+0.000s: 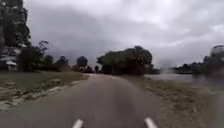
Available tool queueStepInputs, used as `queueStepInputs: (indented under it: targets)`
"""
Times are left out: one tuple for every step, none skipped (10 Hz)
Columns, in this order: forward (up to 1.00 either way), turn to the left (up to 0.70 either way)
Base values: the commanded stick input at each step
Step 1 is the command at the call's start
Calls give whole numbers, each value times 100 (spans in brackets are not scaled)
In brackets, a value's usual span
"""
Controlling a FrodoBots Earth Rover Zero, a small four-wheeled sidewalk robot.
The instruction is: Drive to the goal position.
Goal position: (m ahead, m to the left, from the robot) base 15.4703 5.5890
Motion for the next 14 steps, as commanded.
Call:
queueStepInputs:
  targets:
    - [84, 3]
    - [84, 3]
    - [84, 3]
    - [84, 3]
    - [84, 3]
    - [84, 3]
    - [84, 3]
    - [84, 3]
    - [84, 3]
    - [84, 3]
    - [84, 3]
    - [84, 3]
    - [84, 3]
    - [84, 3]
